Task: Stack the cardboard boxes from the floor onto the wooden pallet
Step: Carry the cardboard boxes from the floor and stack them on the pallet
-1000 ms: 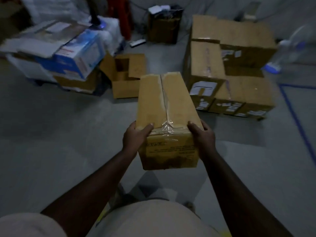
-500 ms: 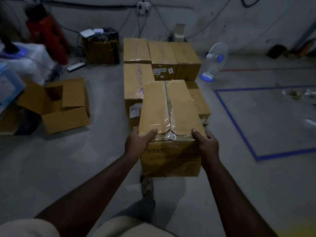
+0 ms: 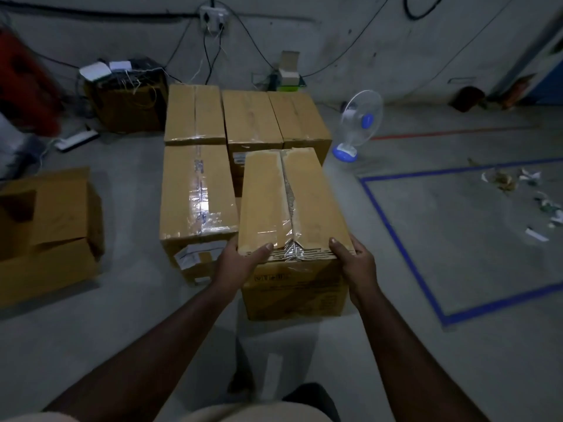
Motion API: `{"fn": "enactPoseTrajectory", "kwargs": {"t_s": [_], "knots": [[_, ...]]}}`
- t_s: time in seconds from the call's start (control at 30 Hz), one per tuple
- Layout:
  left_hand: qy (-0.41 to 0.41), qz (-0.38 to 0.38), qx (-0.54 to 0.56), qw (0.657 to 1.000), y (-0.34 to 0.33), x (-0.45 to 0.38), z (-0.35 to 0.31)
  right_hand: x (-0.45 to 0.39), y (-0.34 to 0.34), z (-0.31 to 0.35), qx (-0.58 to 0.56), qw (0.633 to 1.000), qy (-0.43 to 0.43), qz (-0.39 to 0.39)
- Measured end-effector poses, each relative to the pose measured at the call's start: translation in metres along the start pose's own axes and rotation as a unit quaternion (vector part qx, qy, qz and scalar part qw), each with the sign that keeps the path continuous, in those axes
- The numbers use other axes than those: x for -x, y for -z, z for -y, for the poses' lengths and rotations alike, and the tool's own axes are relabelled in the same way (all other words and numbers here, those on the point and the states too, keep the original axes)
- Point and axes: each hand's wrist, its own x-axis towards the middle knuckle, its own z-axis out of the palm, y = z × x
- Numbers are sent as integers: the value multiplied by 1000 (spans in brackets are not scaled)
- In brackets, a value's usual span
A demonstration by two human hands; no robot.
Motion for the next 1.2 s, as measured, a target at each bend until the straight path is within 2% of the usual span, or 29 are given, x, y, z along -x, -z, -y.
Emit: {"fn": "enactPoseTrajectory", "kwargs": {"t_s": [0.23,0.47,0.63,0.8,0.9,1.0,1.2], "knots": [[32,-9,-3,999,-22,-125,-8,-150,-25,25,50,991,-6,122],[70,-58,-10,996,-51,-224,6,-282,-52,-9,70,971,-70,219],[90,-92,-43,991,-69,-274,24,-347,-63,-37,93,952,-109,269],[148,-87,-95,981,-61,-314,73,-379,-84,-76,107,946,-125,278],[149,-80,-132,977,-57,-335,100,-395,-100,-103,121,948,-108,272],[149,-82,-224,960,-56,-349,129,-410,-110,-135,134,950,-108,260],[69,-42,-395,915,-53,-364,166,-417,-124,-178,113,959,-129,228]]}}
